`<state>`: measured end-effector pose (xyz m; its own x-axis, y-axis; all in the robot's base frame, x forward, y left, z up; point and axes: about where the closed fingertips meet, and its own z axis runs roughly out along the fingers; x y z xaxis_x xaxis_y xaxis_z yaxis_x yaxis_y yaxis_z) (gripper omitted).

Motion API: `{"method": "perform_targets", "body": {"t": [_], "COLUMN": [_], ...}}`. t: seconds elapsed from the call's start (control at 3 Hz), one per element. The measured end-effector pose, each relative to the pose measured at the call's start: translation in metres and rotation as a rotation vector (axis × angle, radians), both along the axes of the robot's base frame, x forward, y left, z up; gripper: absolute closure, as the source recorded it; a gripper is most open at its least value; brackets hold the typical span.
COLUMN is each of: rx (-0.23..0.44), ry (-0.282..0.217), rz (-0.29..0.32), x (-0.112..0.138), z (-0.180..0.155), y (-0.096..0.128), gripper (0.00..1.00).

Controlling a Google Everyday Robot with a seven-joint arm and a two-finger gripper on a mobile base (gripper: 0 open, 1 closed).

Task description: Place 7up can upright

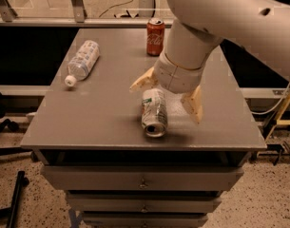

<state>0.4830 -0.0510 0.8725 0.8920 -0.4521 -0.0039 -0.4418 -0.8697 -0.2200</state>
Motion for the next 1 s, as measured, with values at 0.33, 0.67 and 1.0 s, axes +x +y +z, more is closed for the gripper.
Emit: {"method": "perform_targets", "body": {"t": [0.33,0.67,1.0], "rx": [-0.032,-0.078,-0.148], "ry": [0.017,0.027,0.033], "rz": [0.074,0.147,0.179], "x": [0.002,0.004,0.008], "z": [-0.011,-0.017,-0.028], "y": [0.007,0.016,0.024], "gripper": [0.0,0.0,0.0]}}
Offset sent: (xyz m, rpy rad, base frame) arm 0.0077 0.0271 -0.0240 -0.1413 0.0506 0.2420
